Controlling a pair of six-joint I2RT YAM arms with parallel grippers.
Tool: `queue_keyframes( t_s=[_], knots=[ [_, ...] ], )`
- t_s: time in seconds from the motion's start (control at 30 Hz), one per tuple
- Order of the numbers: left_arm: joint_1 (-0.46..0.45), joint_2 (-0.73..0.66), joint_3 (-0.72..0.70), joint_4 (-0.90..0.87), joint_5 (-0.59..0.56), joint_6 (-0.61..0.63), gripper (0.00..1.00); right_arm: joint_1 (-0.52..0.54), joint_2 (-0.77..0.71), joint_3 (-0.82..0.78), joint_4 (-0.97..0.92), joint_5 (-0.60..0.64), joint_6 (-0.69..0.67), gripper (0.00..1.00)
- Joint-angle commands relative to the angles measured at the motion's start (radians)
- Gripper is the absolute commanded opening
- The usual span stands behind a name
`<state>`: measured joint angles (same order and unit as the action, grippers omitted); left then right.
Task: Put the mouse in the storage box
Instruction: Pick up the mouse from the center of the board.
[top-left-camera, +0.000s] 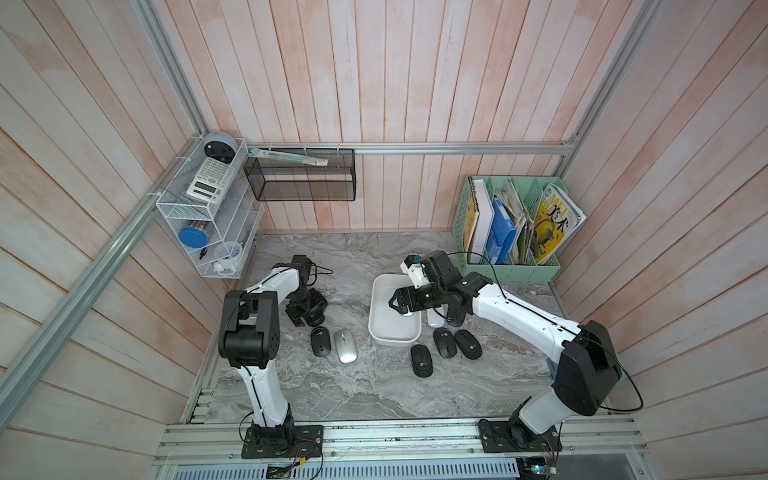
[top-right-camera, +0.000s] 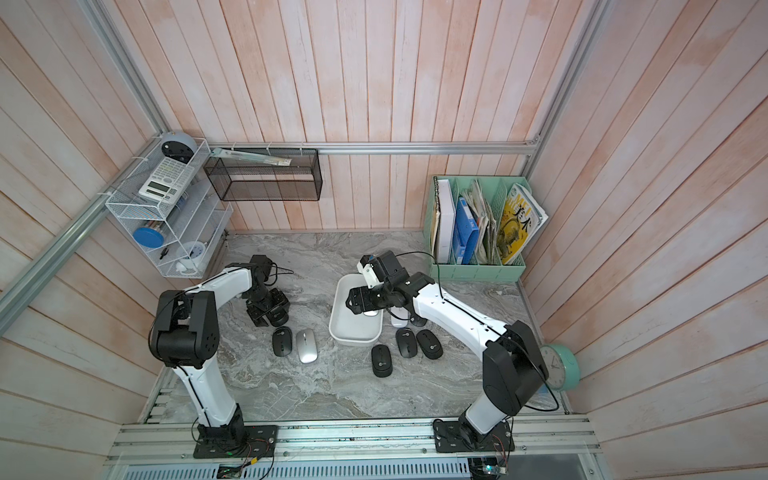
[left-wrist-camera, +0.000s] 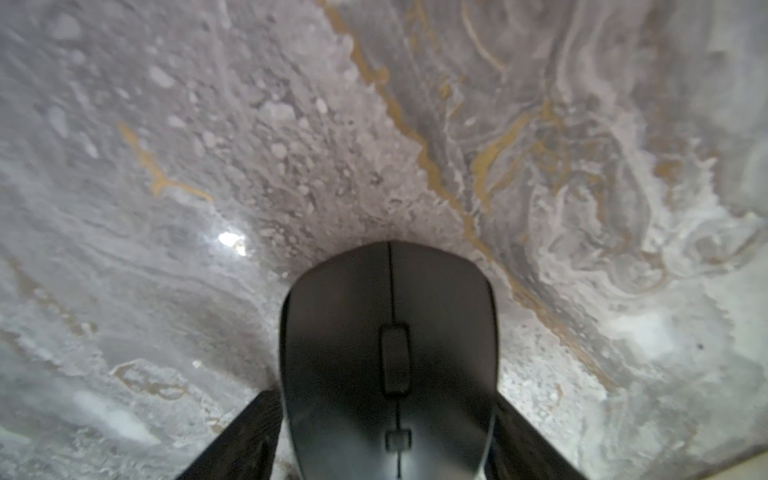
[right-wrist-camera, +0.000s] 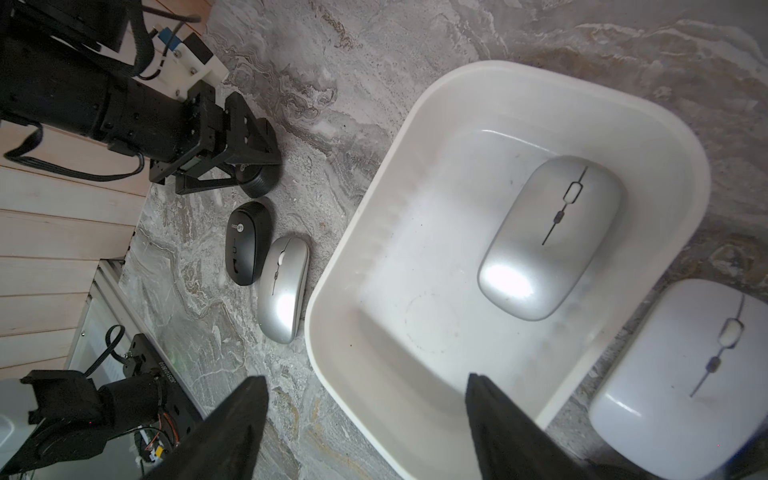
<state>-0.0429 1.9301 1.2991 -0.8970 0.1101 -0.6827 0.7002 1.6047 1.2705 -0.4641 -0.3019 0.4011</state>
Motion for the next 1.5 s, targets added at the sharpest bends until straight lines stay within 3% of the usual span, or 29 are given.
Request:
queue_keyframes(
  t_s=[0.0, 0.4, 0.73, 1.2, 1.47],
  knots=[
    [0.005, 0.020, -0.001, 0.025, 0.027, 0.011, 0.78, 0.018, 0.022, 0.000, 0.028, -0.036, 0.022, 0.81],
    [0.005, 0.003, -0.039, 0.049, 0.036, 0.007, 0.59, 0.113, 0.211, 0.119, 0.207, -0.162, 0.126, 0.80],
    [0.005, -0.058, -0.055, 0.050, 0.041, 0.028, 0.49, 0.133, 0.379, 0.246, 0.247, -0.150, 0.137, 0.79],
    [-0.021, -0.152, 0.005, -0.043, 0.031, 0.067, 0.46, 0.130, 0.352, 0.223, 0.231, -0.126, 0.119, 0.78],
    [-0.160, -0.185, 0.139, -0.136, 0.024, 0.070, 0.47, 0.069, 0.283, 0.155, 0.228, -0.114, 0.116, 0.78]
  ],
)
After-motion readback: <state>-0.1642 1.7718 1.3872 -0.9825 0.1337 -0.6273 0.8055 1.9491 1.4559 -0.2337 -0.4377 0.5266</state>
